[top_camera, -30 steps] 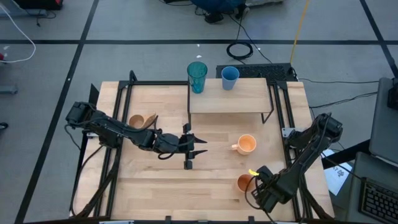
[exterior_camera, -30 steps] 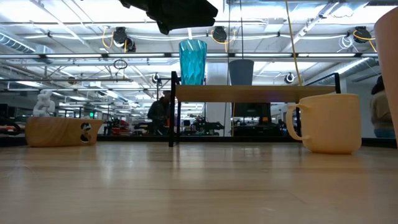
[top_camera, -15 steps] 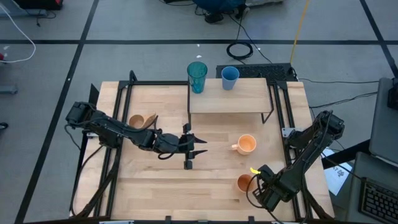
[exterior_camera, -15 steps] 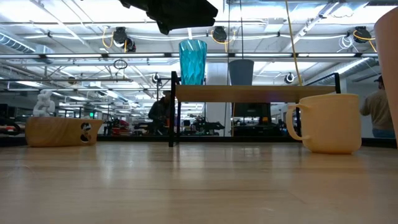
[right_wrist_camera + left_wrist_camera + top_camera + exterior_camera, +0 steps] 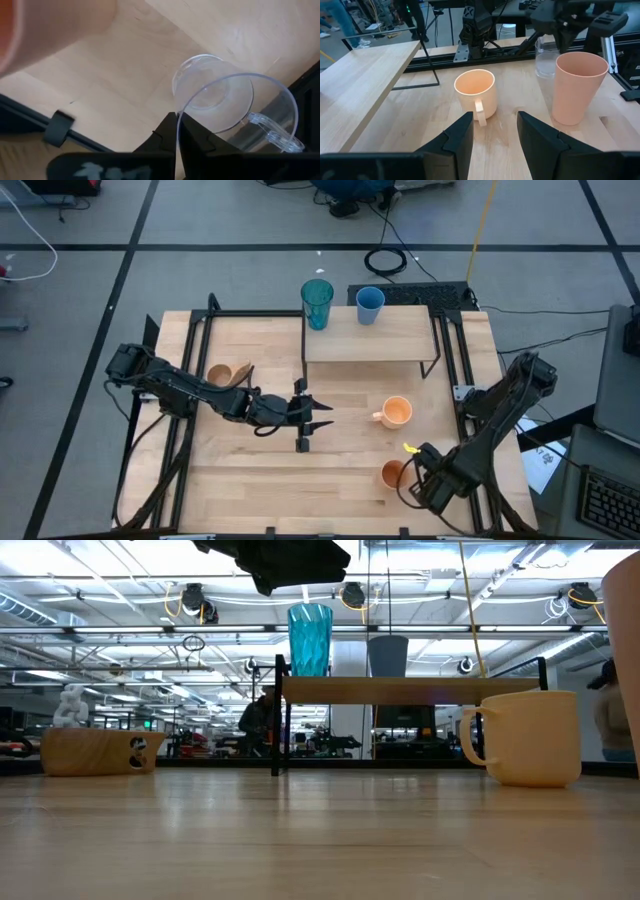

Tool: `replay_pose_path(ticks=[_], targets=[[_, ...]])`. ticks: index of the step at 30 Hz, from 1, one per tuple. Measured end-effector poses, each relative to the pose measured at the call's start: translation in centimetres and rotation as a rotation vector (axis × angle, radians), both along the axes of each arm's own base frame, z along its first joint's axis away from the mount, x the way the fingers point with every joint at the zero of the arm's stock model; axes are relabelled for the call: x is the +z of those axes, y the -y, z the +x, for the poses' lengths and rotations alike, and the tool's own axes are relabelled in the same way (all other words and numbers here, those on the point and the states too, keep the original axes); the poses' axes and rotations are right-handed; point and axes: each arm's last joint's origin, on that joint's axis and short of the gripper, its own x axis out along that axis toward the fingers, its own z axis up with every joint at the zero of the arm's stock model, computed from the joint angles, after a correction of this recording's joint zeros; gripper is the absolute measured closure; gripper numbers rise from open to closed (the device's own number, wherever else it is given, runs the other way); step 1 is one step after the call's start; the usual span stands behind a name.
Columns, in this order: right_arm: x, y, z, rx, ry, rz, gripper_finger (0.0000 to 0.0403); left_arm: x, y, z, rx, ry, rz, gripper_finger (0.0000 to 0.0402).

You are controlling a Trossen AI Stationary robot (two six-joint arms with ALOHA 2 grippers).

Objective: Stack small to large cups/mugs on shelf
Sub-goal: Put the transparent mug on the shelf

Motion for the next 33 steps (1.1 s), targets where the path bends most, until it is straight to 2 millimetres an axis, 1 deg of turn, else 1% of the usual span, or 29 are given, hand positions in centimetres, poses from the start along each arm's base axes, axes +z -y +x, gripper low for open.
replay_pose_path(ticks=[8,13,21,23,27,33], targets=[[1.7,1.3,0.2,0.033,0.023,0.024,0.0402,0.0,0.0,0.0,0.0,0.0,0.0,0.0247],[3.5,2.5,0.2,0.059,0.042,0.038,0.0402,0.0,0.0,0.0,0.001,0.0,0.0,0.0247],[6.1,4.7,-0.6,0.101,0.035,0.015,0.0403,0.0,0.0,0.0,0.001,0.001,0.0,0.0247],[6.7,5.3,-0.8,0.124,0.064,-0.014,0.0403,0.0,0.0,0.0,0.001,0.0,0.0,0.0247],[7.7,6.6,-1.0,0.192,0.179,-0.097,0.0403,0.0,0.0,0.0,0.001,0.0,0.0,0.0247],[8.7,7.8,-1.1,0.308,0.346,-0.287,0.0403,0.0,0.0,0.0,0.001,0.0,0.0,0.0247]])
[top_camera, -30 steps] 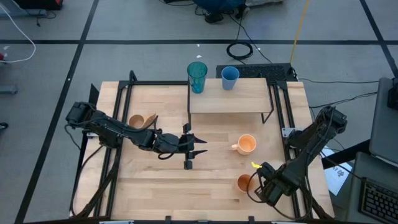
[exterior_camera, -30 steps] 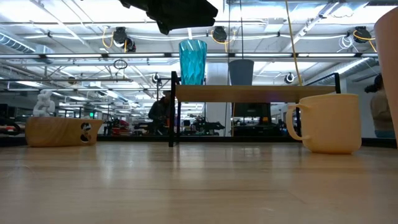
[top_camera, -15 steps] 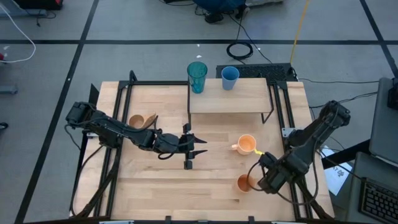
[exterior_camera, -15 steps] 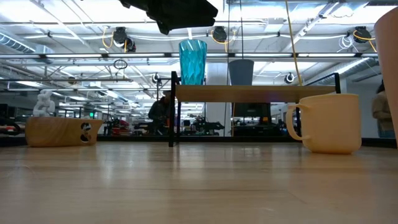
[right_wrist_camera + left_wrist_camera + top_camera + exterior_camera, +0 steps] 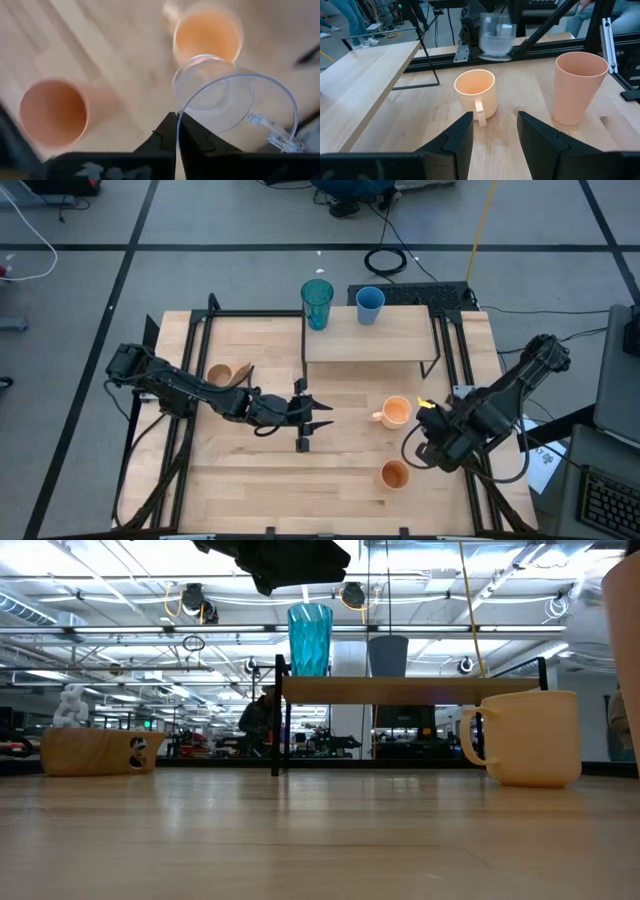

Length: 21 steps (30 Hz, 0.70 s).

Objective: Stack small to large cups/mugs on shelf
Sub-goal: Put the transparent mug on the shelf

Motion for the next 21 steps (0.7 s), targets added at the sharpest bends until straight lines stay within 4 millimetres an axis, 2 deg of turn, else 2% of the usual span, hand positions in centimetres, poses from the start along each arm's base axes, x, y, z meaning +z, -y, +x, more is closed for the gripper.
replay_pose_path(ticks=[8,16,21], targets=[[0.9,0.4,0.6,0.119,0.213,-0.226,0.0403,0.0,0.0,0.0,0.0,0.0,0.0,0.0247],[1.5,-0.1,1.9,0.334,0.339,-0.458,0.0403,0.2,0.0,0.1,-0.003,0.017,0.004,0.0247],[0.3,-0.7,2.9,0.434,0.404,-0.631,0.0403,0.2,0.0,0.1,-0.003,0.021,0.004,0.0247]])
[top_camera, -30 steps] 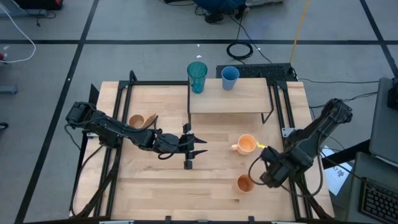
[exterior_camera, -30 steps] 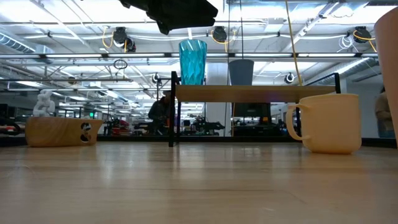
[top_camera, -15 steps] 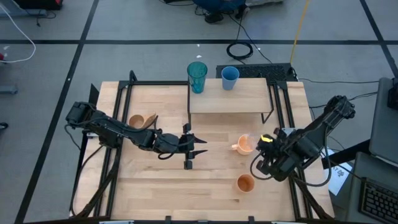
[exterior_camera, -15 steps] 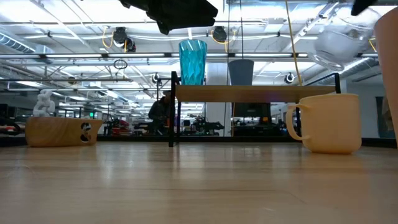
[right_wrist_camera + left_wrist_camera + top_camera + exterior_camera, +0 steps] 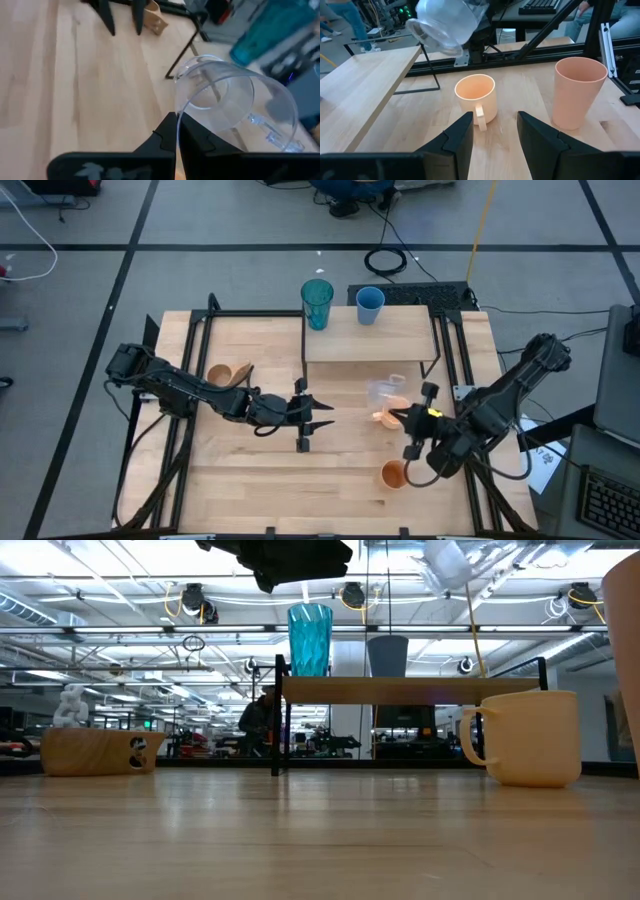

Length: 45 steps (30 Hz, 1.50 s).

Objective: Stack small to large cups/mugs on shelf
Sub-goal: Put the transparent mug on the shelf

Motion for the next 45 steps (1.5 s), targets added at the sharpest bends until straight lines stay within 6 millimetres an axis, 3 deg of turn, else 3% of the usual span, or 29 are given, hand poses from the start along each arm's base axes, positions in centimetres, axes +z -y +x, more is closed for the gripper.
replay_pose_path(ticks=[11,16,24,32,45], targets=[[-7.2,0.1,2.0,0.146,0.08,-0.204,0.0403,0.0,0.0,0.0,-0.001,0.003,0.002,0.0247],[-8.9,1.3,2.0,0.188,0.156,-0.291,0.0403,0.0,0.0,0.0,-0.001,0.001,0.002,0.0247],[-9.9,2.8,0.4,0.218,0.283,-0.359,0.0403,0.0,0.0,0.0,-0.001,-0.002,0.003,0.0247],[-9.8,2.8,0.1,0.305,0.275,-0.456,0.0403,0.0,0.0,0.0,-0.003,-0.002,0.012,0.0247],[-7.2,2.8,0.1,0.179,0.609,-0.156,0.0403,0.0,0.0,0.0,-0.003,-0.002,0.012,0.0247]])
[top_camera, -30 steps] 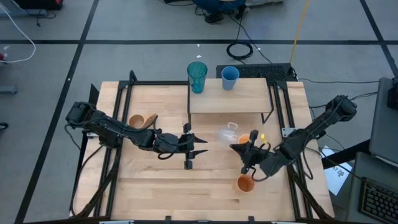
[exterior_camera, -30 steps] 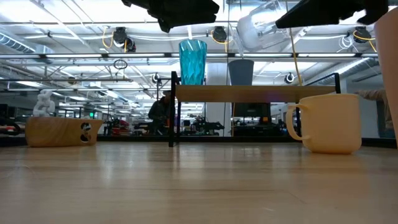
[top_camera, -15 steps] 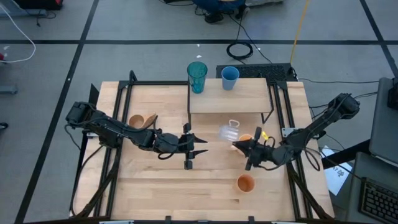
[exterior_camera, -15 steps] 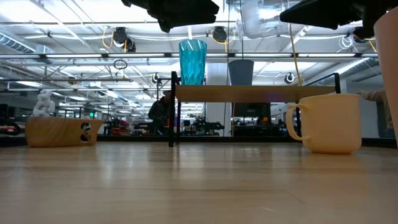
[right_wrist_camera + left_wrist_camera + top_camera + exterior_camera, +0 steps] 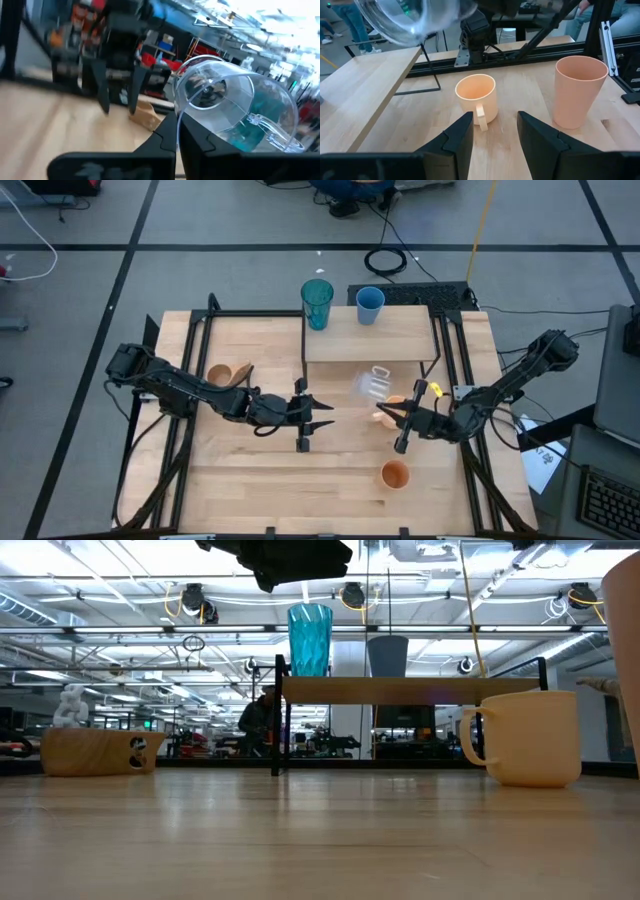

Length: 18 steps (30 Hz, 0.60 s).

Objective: Stack small to large cups/mugs on shelf
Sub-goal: Put the transparent mug on the shelf

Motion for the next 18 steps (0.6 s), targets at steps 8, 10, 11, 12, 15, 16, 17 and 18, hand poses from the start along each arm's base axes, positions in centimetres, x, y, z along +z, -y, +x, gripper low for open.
replay_pose_path(ticks=[8,10,11,12,15,16,17,18], targets=[[1.2,0.2,-0.2,0.023,0.184,0.279,0.0403,0.0,0.0,0.0,0.0,0.001,-0.001,0.0247],[1.4,0.2,-0.3,0.029,0.216,0.331,0.0403,0.0,0.0,0.0,0.0,0.001,-0.001,0.0247],[1.6,0.2,-0.3,0.034,0.236,0.362,0.0403,0.0,0.0,0.0,0.0,0.001,-0.002,0.0247],[1.7,0.3,-0.3,0.038,0.262,0.398,0.0403,0.0,0.0,0.0,0.0,0.002,-0.002,0.0247],[2.4,0.4,-0.5,0.056,0.346,0.506,0.0403,0.0,0.0,0.0,0.001,0.005,-0.003,0.0247],[2.6,0.5,-0.6,0.061,0.372,0.535,0.0403,0.1,0.0,0.0,0.001,0.006,-0.004,0.0247],[2.7,0.5,-0.7,0.067,0.397,0.563,0.0403,0.1,0.0,0.0,0.001,0.006,-0.004,0.0247],[2.9,0.6,-0.7,0.072,0.419,0.591,0.0403,0.1,0.0,0.0,0.001,0.007,-0.005,0.0247]])
